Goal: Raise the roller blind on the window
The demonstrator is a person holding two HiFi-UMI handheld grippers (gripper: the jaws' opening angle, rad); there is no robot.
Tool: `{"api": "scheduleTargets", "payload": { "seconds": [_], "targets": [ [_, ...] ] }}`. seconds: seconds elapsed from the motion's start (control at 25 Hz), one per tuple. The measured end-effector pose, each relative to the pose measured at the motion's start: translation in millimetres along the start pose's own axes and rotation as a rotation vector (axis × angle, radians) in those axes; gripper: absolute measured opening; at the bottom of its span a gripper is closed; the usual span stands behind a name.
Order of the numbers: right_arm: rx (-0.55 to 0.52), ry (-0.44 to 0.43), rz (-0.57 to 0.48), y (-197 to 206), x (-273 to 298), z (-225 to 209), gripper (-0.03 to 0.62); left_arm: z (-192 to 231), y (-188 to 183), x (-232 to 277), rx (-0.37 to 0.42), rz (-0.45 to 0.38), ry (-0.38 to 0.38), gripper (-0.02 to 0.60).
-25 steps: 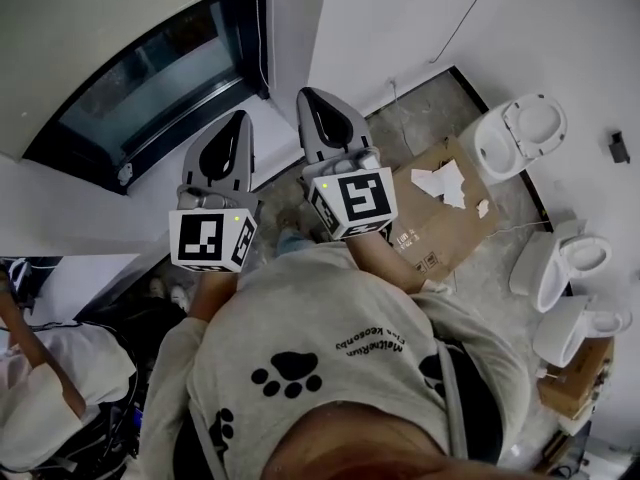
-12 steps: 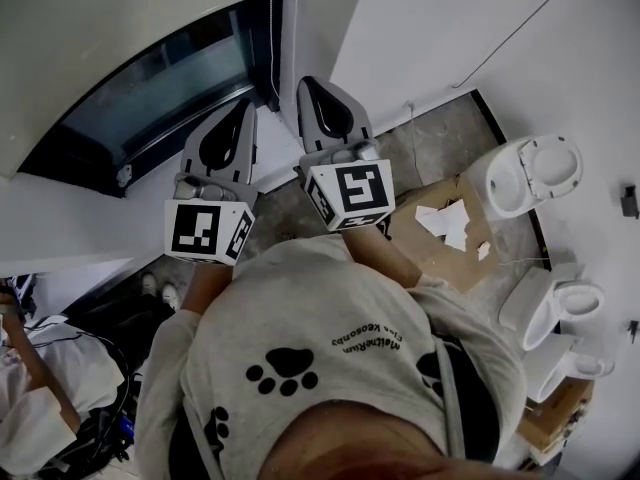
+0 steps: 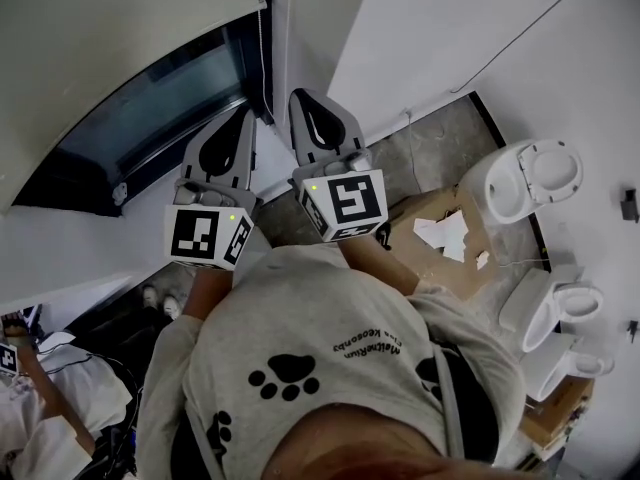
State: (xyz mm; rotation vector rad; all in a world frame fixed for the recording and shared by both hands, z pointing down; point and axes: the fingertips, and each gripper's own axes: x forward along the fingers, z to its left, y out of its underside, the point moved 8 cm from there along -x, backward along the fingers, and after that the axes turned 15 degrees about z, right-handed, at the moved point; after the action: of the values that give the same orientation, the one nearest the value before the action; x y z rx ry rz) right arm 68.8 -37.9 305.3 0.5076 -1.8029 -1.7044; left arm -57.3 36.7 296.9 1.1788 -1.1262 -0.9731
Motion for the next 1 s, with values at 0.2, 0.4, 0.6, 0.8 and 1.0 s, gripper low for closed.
{"api": "scheduleTargets", "payload": {
  "seconds": [0.2,0.4,0.6,0.8,1.0],
  "targets": [
    [0.002,0.046,0.011,-0.6,9.3,-8.4,0.009,13.6,-1.7,23.4,-0.007,0.007,0.049,0.008],
    [0.0,0.091,0.028,-8.3,21.8,-12.8,0.009,29.6,-12.4,50.1,-0.013,0.004,0.105,0.008],
    [0.008,0.136,0.032,-12.8,43.8,-15.7,0.009,47.4,-17.9,71.1,-0.003,0.01,0.158,0.008],
    [0.03,0.143,0.03,-17.4,66.5,-12.2,0.012,67.4,-21.7,84.6,-0.001,0.021,0.208,0.008],
    [0.056,0.206,0.04,-20.4,87.0,-13.1,0.103,89.1,-19.8,97.4,-0.005,0.023,0.256,0.008]
  ]
}}
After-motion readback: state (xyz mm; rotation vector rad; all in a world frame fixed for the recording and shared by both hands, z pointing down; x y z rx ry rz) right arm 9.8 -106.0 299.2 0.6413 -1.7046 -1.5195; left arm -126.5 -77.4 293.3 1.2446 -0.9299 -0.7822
